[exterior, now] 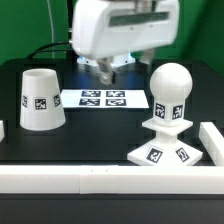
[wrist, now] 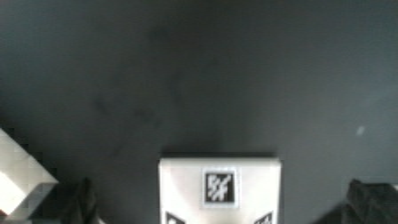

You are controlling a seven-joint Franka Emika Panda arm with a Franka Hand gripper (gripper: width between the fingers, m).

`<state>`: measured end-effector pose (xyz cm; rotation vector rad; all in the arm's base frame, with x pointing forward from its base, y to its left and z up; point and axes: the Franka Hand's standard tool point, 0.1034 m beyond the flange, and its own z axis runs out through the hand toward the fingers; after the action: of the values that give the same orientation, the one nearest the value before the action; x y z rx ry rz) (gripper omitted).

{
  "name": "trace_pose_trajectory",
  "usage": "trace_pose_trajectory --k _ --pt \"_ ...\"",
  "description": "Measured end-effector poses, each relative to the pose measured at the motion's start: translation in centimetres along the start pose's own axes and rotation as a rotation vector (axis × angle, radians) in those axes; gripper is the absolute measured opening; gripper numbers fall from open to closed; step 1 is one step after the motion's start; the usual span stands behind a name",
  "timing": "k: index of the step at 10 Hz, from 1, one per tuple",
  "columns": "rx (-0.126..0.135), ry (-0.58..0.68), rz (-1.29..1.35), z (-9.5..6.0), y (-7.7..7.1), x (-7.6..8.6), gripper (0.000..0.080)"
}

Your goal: Assemble lamp

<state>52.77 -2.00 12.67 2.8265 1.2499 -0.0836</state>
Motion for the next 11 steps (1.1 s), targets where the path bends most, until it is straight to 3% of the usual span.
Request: trace_pose_trajectory --k 2,4,9,10,11 --pt "0.026 0.027 -0.029 -0.5 0.7 -4.2 0.0699" --pt "0.045 0.035 -0.008 0.1 0.5 -7.8 0.0699" --pt "0.046 0.034 -0.01 0.2 0.3 -7.6 0.0699" --pt "0.043 0.037 -0.005 0.4 -0.5 -8.5 0.0699" --pt "0.055 0.03 0.01 0.7 -2.2 -10.4 0.0699"
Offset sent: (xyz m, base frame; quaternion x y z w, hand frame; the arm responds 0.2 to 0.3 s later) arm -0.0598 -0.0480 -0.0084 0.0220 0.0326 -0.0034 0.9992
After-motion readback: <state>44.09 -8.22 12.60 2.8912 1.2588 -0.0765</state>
